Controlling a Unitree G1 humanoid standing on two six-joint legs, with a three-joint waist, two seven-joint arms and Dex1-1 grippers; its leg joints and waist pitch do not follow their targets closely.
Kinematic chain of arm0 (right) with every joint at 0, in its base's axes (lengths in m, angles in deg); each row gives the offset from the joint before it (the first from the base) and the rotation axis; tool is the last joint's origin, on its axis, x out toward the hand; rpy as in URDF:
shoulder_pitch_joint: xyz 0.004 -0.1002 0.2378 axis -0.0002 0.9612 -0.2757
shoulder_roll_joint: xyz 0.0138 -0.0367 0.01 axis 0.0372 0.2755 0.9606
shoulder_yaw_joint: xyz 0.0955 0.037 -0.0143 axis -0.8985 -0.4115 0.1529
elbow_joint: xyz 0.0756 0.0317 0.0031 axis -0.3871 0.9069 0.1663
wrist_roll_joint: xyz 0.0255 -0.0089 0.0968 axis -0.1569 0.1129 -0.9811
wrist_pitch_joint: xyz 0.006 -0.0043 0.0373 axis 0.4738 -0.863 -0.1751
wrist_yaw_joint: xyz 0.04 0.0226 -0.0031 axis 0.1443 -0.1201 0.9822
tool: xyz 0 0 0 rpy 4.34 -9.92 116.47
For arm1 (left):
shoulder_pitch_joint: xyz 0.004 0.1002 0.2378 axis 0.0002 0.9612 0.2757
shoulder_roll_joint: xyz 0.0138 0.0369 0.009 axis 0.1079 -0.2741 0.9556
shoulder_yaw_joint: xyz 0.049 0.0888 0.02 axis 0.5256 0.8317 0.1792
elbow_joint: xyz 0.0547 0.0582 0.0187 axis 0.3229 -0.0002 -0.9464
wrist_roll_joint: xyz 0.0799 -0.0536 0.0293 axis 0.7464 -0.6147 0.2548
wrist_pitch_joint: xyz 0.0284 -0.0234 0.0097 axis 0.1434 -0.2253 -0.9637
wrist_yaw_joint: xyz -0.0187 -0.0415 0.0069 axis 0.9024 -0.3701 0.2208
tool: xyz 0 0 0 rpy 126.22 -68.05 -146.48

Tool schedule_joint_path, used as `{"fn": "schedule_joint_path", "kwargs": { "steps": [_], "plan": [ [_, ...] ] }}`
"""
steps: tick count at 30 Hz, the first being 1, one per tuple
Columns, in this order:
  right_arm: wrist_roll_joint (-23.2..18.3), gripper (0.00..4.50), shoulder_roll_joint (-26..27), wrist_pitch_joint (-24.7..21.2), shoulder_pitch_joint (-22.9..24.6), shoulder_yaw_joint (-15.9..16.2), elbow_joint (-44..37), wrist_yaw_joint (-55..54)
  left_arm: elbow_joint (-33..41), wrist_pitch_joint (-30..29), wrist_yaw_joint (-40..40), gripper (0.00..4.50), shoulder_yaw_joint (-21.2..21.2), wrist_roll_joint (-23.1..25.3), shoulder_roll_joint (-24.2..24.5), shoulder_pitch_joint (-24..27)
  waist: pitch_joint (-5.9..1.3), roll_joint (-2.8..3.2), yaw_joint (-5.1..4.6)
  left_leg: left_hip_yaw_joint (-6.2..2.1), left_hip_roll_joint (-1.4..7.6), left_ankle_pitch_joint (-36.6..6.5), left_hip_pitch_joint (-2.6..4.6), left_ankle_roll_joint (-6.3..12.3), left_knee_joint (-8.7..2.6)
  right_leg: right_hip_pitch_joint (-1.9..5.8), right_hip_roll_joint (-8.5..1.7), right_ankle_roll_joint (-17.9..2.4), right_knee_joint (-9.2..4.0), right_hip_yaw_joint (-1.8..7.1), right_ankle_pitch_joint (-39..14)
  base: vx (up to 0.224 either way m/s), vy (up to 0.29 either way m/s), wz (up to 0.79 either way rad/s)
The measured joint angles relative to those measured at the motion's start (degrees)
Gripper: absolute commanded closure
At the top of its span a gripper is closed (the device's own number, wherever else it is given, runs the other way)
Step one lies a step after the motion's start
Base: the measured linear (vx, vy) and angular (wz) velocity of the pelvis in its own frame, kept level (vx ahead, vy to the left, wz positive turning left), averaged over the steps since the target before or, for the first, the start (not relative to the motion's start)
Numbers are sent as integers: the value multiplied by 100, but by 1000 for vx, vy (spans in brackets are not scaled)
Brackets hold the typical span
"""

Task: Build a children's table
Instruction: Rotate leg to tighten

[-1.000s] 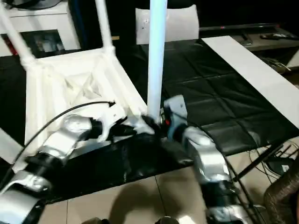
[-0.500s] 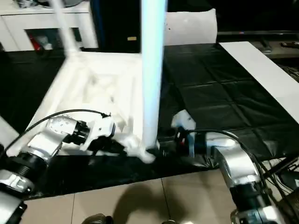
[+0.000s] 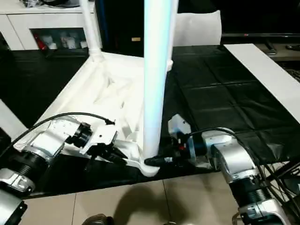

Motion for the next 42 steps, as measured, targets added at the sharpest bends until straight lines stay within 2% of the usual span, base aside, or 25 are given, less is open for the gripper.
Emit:
{"fn": "schedule_joint_path", "kwargs": {
  "steps": [4, 10, 16, 18, 20, 23, 26, 31, 33, 35, 38, 40, 42],
  "plan": [
    [0, 239, 0, 1, -7, 13, -1, 17, -43, 53, 44, 450, 0, -2, 1, -14, 0, 0, 2, 0, 0, 0, 0, 0, 1, 0, 0, 0, 1, 0, 0, 0, 0, 0],
    [-28, 243, 18, -64, -2, 4, -7, 8, -43, 57, 49, 450, 0, -9, 10, -13, 0, 0, 0, 0, 1, 0, 2, 0, 2, 2, 0, 0, 2, 0, 0, 0, 0, 0],
    [-110, 244, 393, -273, 312, -247, -243, -703, -42, -284, -211, 450, -112, 27, -1, -12, -1, 2, -20, 1, 3, 2, 23, -4, 1, 6, 1, 0, 19, 0, 0, 0, 0, 0],
    [-2, 244, 623, -280, 365, -363, -234, -1210, -48, -516, -552, 450, -230, 113, -26, -12, -1, 3, -70, 0, 3, 3, 30, -6, 1, 6, 1, 19, 20, 0, -11, 0, 0, 0],
    [131, 244, 869, -314, 364, -516, -194, -1816, -50, -816, -917, 450, -349, 176, -105, -12, -1, 2, -166, -1, 2, 6, 33, -10, 2, 5, 1, 30, 13, 2, -18, 0, 0, 0],
    [305, 246, 1287, -397, 333, -822, -79, -2832, -50, -1264, -1601, 450, -524, 247, -367, -10, 0, 1, -381, -2, 0, 9, 36, -14, 9, 0, 1, 31, -5, 4, -19, 0, 0, 0],
    [556, 247, 1727, -521, 211, -1047, 8, -3878, -49, -1741, -2330, 450, -708, 276, -702, -11, 0, 0, -515, -4, -1, 9, 39, -14, 15, -13, 0, 31, -7, 6, -18, 0, 0, 0],
    [988, 249, 2394, -594, -115, -1255, 279, -5472, -44, -2354, -3450, 450, -1007, 300, -1255, -28, -1, 1, -591, -10, -2, 9, 36, -15, 11, -27, 3, 31, -6, 4, -18, 0, 0, 0],
    [1214, 249, 2444, -589, -277, -1253, 426, -5759, -25, -2534, -3769, 450, -1035, 357, -1434, -70, -1, 1, -598, -9, -9, 9, 32, -14, 12, -26, 3, 30, -8, 13, -17, 0, 0, 0],
    [1278, 183, 2511, -576, -320, -1272, 460, -6008, 26, -2627, -3954, 450, -1033, 397, -1545, -78, -2, 2, -597, -9, -14, 8, 27, -13, 12, -25, 3, 27, -10, 20, -15, 0, 0, 0],
    [1231, 178, 2616, -546, -322, -1358, 456, -6054, 111, -2705, -4014, 450, -1015, 403, -1570, -78, -2, 2, -595, -9, -15, 1, 23, -5, 7, -26, 3, 6, -10, 19, 6, 0, 0, 0],
    [1226, 140, 2615, -519, -322, -1360, 452, -6054, 145, -2724, -4014, 450, -1012, 405, -1569, -76, -2, 2, -593, -8, -14, -1, 23, -7, -5, -27, 3, -11, -9, 16, 22, 0, 0, 0],
    [1230, 138, 2613, -463, -313, -1352, 442, -6009, 183, -2711, -4014, 450, -990, 413, -1551, -67, -2, 2, -589, -8, -11, 0, 23, -8, -15, -31, 5, -10, -8, 12, 23, 0, 0, 0]
  ]
}}
